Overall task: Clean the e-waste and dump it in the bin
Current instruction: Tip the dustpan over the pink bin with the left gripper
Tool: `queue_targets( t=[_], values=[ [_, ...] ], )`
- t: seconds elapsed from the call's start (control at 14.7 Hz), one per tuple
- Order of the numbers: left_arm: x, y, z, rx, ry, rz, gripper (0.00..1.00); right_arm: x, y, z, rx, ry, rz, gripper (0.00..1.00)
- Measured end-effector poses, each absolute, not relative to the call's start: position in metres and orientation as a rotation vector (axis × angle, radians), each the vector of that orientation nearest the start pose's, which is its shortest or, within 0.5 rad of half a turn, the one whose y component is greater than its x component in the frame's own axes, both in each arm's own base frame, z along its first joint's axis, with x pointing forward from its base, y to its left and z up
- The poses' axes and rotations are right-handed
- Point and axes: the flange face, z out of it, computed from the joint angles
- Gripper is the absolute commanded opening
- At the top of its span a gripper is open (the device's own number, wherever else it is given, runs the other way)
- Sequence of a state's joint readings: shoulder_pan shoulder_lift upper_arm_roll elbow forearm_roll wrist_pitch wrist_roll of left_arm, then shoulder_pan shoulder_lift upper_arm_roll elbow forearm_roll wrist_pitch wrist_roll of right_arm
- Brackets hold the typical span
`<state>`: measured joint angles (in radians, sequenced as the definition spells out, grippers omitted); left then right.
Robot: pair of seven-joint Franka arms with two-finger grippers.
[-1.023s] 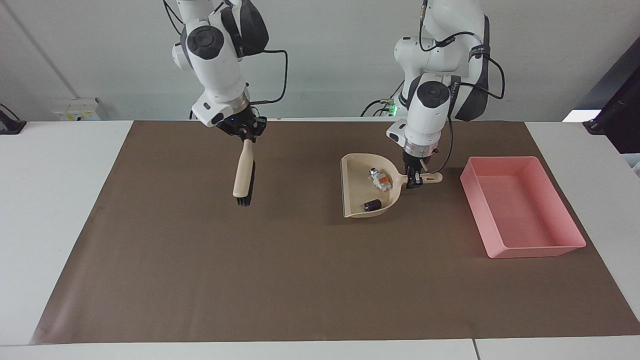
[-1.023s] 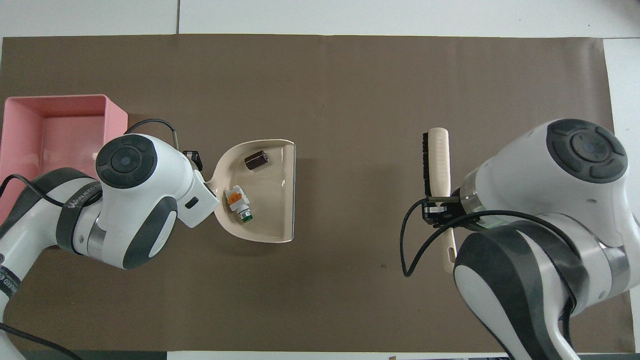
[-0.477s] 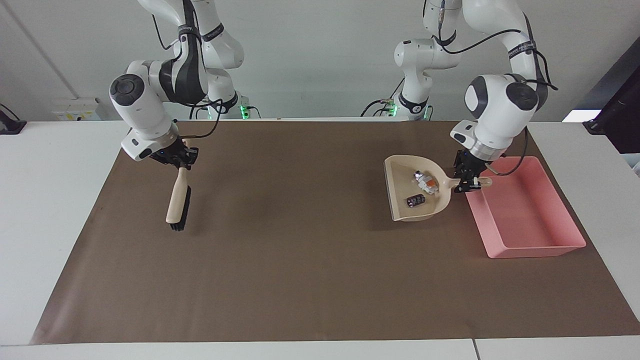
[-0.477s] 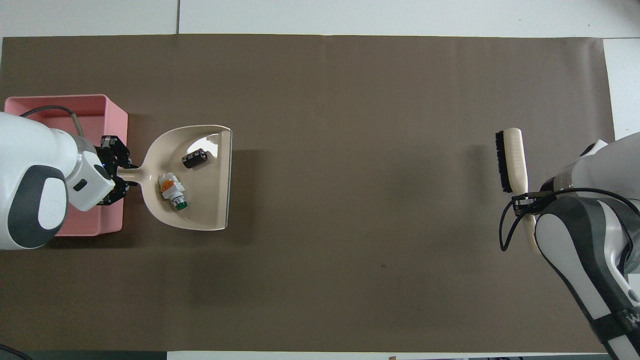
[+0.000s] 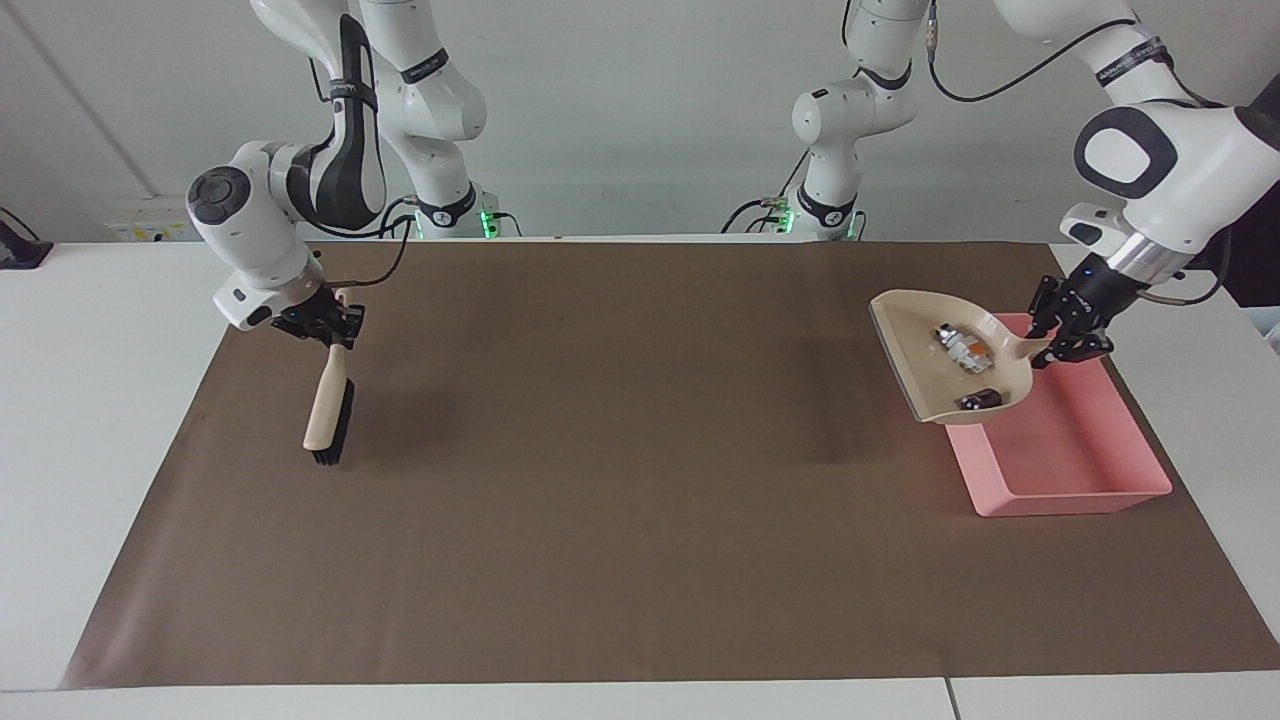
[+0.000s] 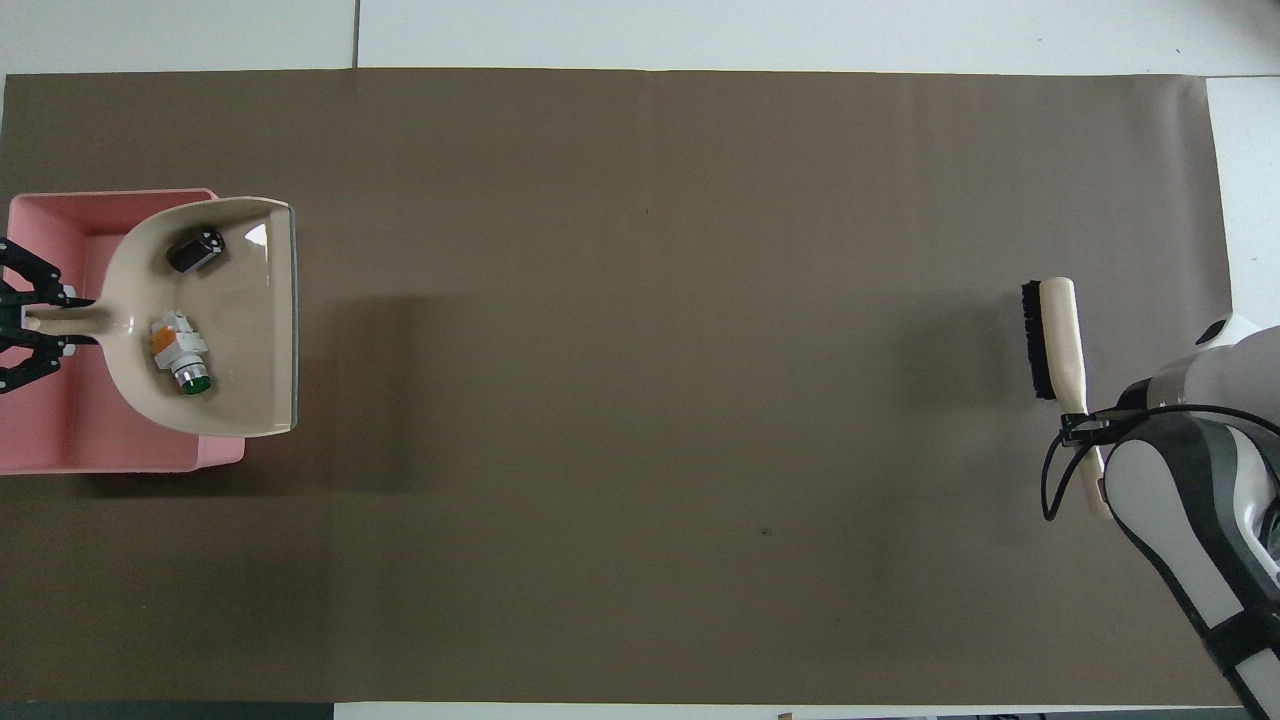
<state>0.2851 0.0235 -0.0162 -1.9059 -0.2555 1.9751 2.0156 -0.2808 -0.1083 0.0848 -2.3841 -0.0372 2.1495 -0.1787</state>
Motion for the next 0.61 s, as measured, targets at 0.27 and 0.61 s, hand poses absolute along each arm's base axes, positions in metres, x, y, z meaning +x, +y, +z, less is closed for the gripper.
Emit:
queue_targets(
  t=[0.27,0.61],
  values=[
    [0.586,0.179,0.489,-2.152,2.324,-0.379,0.0,0.453,-0.097,0.345,-3.147,0.009,0.216,0.28],
    [0.59,0.263,0.491,-1.987,2.371,-0.206,0.0,0.453,-0.096,0.344,-3.147,0.007,0.214,0.91]
  ],
)
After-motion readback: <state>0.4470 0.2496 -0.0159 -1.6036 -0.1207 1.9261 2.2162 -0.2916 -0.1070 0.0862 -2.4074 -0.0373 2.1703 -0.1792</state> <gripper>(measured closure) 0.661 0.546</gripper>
